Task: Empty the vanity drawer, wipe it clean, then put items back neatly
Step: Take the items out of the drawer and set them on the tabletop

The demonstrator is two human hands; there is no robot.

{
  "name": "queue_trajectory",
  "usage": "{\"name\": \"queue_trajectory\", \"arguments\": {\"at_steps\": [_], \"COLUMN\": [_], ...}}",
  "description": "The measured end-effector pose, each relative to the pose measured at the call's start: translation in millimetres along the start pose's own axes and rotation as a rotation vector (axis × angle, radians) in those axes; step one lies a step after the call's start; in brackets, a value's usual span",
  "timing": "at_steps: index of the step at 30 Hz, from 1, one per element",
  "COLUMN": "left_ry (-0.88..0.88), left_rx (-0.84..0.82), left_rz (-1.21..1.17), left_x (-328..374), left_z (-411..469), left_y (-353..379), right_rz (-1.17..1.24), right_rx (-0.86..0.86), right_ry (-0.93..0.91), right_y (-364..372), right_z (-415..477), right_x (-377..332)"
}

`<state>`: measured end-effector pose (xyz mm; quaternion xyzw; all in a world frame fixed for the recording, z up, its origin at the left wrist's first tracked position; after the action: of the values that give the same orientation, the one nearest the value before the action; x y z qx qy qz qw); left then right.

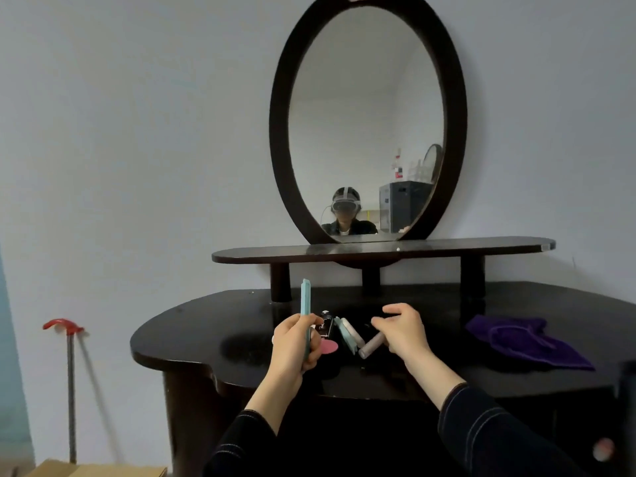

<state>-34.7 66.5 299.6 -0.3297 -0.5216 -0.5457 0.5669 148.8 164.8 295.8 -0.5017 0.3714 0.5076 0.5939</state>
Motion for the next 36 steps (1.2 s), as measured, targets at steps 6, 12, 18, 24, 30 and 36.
{"name": "queue_trajectory", "arguments": {"at_steps": [6, 12, 18, 24, 30, 36], "left_ry": [-0.002, -0.018, -0.002, 0.003, -0.021, -0.031], "left_rx": [-0.015, -0.025, -0.03, -0.038, -0.063, -0.12], "left_rz": [0.019, 0.037, 0.044, 0.05, -0.023, -0.053], "left_x": [-2.6, -3.5, -3.7, -1.8, -0.6, -0.7], "left_z": [2.5, 4.5, 4.5, 1.1, 0.5, -0.2], "left_y": [-2.4, -1.9, -1.8, -0.3, -1.3, -0.9], "right_rz": [-0.01, -0.388, -0.662, -0.713, -0.659, -0.423], "right_rx": [0.133, -0.014, -0.069, -0.127, -0.336, -0.29], "right_ry": [-0.037, -0.073, -0.148, -0.226, -0.255, -0.19], "right_y": [-10.5, 0.8, 2.8, 2.4, 6.3, 4.5], "right_z": [-6.8, -17.2, -27.6, -27.8, -19.2, -15.5], "right_x": [0.0, -9.7, -9.2, -6.1, 1.6, 1.7]}}
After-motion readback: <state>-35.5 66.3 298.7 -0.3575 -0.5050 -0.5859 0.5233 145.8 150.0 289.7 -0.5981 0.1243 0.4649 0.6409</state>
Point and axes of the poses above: each hand's wrist, its own z-axis towards the middle knuckle, its own y-axis out of the palm, x = y × z, the point moved 1 cm from there along z, towards the middle knuckle, and after that the axes turned 7 degrees about -x, right-handed, at the moved point
